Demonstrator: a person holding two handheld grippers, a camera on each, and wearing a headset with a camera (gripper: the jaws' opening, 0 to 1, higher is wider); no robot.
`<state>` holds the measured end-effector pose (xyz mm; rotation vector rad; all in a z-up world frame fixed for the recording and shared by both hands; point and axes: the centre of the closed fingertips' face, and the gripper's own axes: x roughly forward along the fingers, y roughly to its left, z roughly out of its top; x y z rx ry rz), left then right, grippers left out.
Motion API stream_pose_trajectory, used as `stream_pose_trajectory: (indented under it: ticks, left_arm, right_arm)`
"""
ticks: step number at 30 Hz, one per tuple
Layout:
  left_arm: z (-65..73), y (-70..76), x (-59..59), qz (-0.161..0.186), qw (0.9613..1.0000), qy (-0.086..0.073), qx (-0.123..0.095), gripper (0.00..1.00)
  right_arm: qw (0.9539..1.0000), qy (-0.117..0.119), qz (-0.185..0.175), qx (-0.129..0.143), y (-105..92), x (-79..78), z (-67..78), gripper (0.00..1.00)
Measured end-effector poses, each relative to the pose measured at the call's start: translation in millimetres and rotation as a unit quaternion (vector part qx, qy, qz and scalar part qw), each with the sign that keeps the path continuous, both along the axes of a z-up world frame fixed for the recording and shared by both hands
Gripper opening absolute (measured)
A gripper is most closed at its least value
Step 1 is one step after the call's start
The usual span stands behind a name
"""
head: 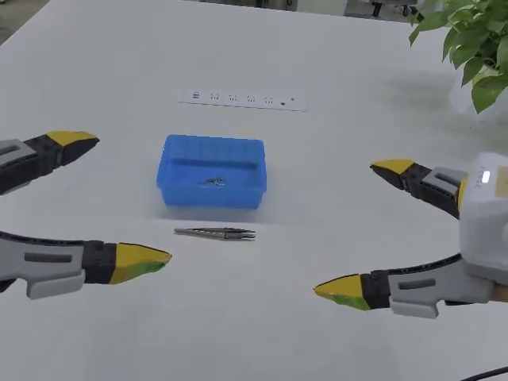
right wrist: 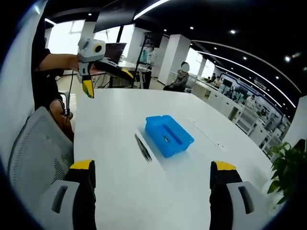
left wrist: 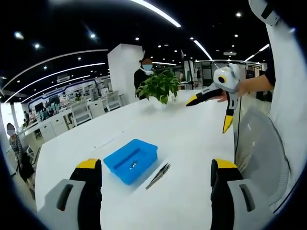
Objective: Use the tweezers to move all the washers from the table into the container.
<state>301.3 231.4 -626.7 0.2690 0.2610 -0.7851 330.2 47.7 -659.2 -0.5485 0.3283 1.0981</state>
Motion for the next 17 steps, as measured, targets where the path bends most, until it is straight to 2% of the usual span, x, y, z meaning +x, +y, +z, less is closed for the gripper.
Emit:
stream_pose_trajectory:
  ticks: [3, 6, 9, 14, 17]
  left_arm:
    - [-1.1, -1.0, -1.6, 0.002, 1.0000, 0.001, 0.000, 1.00]
    - [5.3, -6.0, -2.7, 0.003, 0.9999, -0.005, -0.011, 1.00]
    - [8.6, -8.4, -4.1, 0.002, 0.9999, -0.009, -0.009, 1.00]
    - [12.5, -6.8, -6.4, 0.012, 0.9997, -0.010, -0.021, 1.00]
    - [12.5, -5.3, -8.1, 0.016, 0.9996, -0.010, -0.020, 1.00]
  right_arm:
    - [1.0000, 0.001, -0.002, 0.001, -1.6, -0.3, 1.0, 1.00]
    - [1.0000, 0.000, -0.003, 0.001, -2.3, -0.4, 2.7, 1.00]
    - [1.0000, -0.001, -0.005, -0.001, -3.5, -0.1, 3.9, 1.00]
    - [1.0000, -0.001, -0.008, 0.001, -4.5, -1.8, 6.0, 1.00]
    - [1.0000, 0.002, -0.007, 0.001, -4.9, -4.7, 5.4, 1.00]
